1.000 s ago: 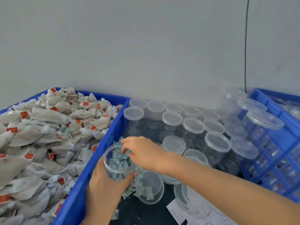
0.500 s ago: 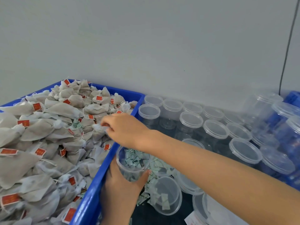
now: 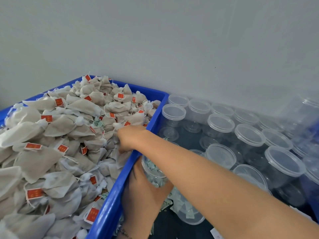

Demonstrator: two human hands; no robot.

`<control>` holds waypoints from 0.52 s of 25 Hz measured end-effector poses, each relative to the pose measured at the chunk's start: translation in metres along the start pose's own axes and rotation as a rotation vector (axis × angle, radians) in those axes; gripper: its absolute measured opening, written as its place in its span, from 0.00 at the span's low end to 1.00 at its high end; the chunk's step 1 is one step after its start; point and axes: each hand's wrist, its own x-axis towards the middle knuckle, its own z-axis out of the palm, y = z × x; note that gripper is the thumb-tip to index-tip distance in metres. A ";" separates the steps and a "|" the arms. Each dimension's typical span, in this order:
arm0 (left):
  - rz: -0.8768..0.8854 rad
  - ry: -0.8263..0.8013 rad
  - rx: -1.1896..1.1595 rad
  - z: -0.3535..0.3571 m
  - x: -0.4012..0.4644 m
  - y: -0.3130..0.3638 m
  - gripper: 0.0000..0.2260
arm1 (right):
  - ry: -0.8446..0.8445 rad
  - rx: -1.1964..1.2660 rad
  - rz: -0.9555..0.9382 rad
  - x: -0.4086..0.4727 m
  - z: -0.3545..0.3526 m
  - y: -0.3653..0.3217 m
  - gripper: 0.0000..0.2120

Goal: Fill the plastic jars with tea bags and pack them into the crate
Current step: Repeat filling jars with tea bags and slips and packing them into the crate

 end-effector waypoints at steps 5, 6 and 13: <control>-0.109 -0.151 0.092 0.001 -0.002 0.001 0.38 | -0.023 0.085 0.051 0.009 0.004 -0.002 0.20; -0.098 -0.159 0.125 0.002 -0.005 -0.001 0.37 | 0.019 0.100 0.056 0.009 0.005 -0.001 0.20; -0.161 -0.168 0.159 -0.003 0.002 0.011 0.17 | 0.102 0.043 0.011 0.015 0.007 -0.005 0.04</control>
